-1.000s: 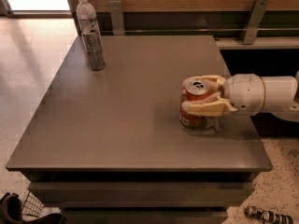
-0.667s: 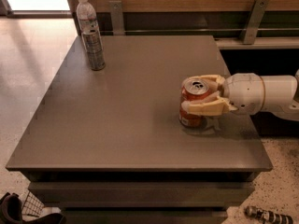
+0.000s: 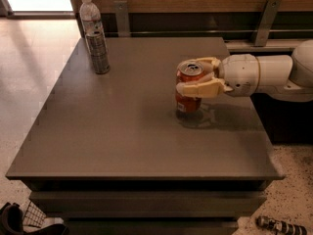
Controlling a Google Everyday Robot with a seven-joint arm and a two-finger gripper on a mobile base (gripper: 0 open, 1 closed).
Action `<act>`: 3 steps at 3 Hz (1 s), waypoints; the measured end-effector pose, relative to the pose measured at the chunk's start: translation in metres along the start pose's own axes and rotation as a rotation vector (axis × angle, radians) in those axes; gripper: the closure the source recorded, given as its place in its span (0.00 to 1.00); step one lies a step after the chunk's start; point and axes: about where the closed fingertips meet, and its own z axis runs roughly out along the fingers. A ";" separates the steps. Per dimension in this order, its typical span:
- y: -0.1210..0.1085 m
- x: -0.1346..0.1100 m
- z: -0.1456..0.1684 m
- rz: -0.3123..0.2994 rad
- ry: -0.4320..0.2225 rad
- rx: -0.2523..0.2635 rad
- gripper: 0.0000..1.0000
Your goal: Move coke can near redbull can
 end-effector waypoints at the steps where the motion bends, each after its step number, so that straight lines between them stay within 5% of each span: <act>1: -0.040 -0.023 0.035 0.012 0.021 0.001 1.00; 2: -0.095 -0.036 0.096 0.023 0.046 0.006 1.00; 3: -0.120 -0.037 0.127 0.030 0.047 -0.001 1.00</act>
Offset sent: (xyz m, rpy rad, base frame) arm 0.1490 0.1225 0.0413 -0.0676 0.0373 -0.0295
